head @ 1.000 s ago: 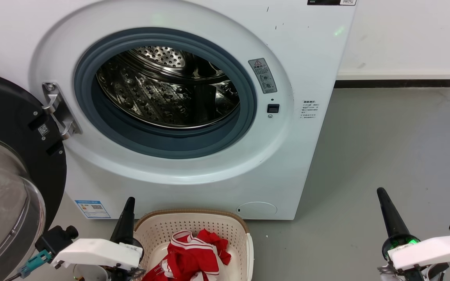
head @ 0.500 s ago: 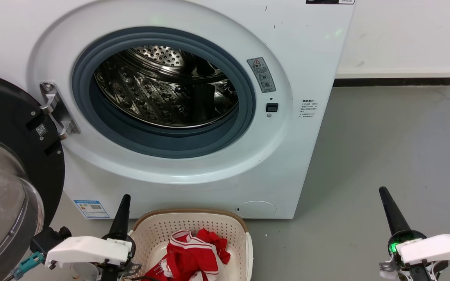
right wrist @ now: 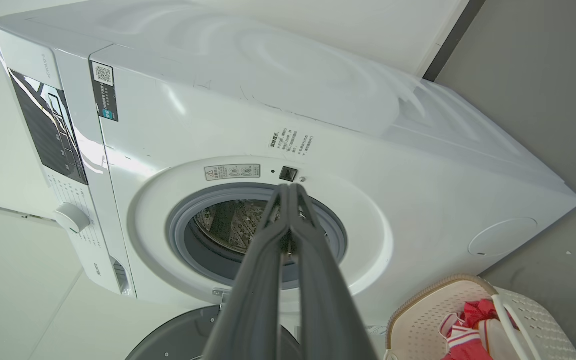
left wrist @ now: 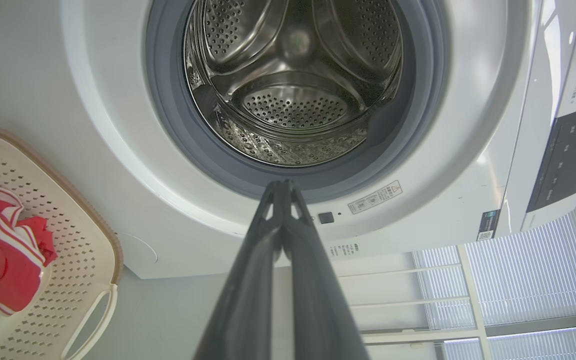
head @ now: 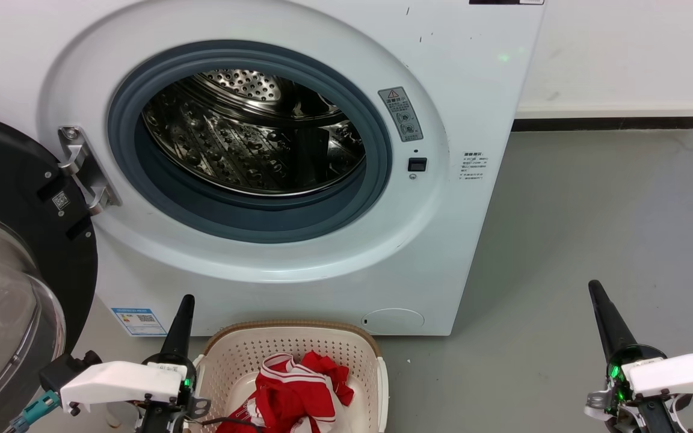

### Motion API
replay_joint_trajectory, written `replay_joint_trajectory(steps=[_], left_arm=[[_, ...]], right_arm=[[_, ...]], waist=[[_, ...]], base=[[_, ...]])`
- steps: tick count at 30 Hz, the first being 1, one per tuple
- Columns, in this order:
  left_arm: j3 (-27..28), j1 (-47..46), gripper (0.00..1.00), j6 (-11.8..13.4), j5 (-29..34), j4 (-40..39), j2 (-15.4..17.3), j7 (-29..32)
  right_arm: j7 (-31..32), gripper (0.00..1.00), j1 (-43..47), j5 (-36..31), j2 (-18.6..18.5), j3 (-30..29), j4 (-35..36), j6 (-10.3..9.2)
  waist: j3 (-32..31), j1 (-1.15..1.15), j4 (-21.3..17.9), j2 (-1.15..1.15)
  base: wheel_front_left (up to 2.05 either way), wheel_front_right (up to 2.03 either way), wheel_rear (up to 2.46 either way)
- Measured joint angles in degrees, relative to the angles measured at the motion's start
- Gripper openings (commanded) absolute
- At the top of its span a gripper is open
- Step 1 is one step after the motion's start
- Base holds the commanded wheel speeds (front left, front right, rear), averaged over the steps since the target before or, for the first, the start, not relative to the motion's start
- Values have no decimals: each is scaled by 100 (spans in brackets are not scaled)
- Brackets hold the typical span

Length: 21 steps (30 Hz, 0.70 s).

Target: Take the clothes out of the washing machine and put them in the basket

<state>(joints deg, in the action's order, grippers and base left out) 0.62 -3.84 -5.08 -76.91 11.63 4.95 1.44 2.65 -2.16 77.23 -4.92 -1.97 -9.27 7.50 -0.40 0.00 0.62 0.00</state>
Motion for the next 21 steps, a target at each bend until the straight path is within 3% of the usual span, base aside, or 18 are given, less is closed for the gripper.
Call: replay_joint_trajectory(steps=[21], left_arm=[[242, -118, 0, -148, -1055, 147, -27, 218]], right_arm=[[104, 0, -211, 1062, 8, -127, -285, -1]], waist=[[35, 0, -36, 0]], base=[[0, 0, 0]])
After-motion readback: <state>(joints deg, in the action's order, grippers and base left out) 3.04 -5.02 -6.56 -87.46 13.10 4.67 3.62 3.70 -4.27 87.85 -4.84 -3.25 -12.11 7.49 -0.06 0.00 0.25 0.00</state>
